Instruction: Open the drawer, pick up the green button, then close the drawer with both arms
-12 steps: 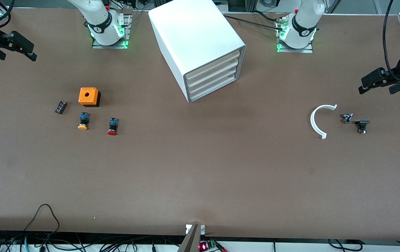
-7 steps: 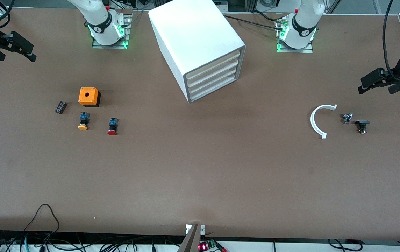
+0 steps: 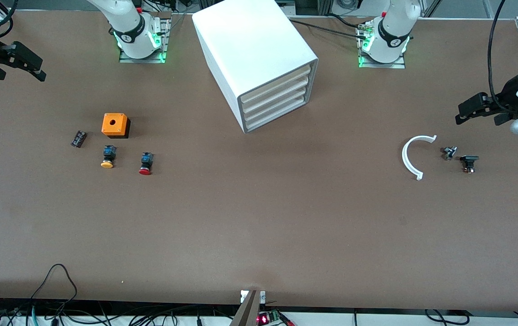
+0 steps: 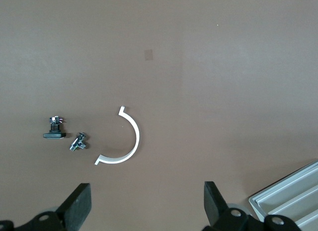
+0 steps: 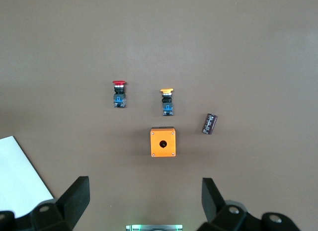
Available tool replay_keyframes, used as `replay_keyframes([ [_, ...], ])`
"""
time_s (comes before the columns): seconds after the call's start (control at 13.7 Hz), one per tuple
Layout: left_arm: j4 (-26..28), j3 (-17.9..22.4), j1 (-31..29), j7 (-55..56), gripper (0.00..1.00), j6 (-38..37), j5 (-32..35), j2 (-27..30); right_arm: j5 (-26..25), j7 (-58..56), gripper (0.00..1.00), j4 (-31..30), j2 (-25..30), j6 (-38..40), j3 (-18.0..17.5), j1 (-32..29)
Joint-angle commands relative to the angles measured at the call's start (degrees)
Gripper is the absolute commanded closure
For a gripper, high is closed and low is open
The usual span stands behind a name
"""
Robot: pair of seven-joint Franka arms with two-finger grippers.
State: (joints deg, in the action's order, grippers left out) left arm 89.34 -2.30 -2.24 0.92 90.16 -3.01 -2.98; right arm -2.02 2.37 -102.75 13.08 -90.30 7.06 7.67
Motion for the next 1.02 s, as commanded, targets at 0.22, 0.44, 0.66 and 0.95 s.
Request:
replay_keyframes([
  [0.22, -1.97, 0.10, -0.23, -0.48, 0.00, -0.77, -1.12, -0.89, -0.61, 0.53, 0.00, 0.44, -0.07, 0.13, -0.03, 0.06],
  [0.44, -1.79, -1.55, 0.38, -0.66, 0.00, -1.47, -0.78, -0.62, -0.61, 0.53, 0.00, 0.45, -0.07, 0.39, -0.03, 0.06],
  [0.66, -2.50, -1.66, 0.30, -0.92, 0.00, -1.65, -1.47, -2.64, -0.61, 0.44, 0.00, 0.45, -0.07, 0.39, -0.03, 0.06],
  [0.95, 1.34, -2.44, 1.09, -1.18, 0.00, -0.78, -2.18, -4.31, -0.61, 0.44, 0.00, 0.45, -0.07, 0.66, -0.03, 0.06],
])
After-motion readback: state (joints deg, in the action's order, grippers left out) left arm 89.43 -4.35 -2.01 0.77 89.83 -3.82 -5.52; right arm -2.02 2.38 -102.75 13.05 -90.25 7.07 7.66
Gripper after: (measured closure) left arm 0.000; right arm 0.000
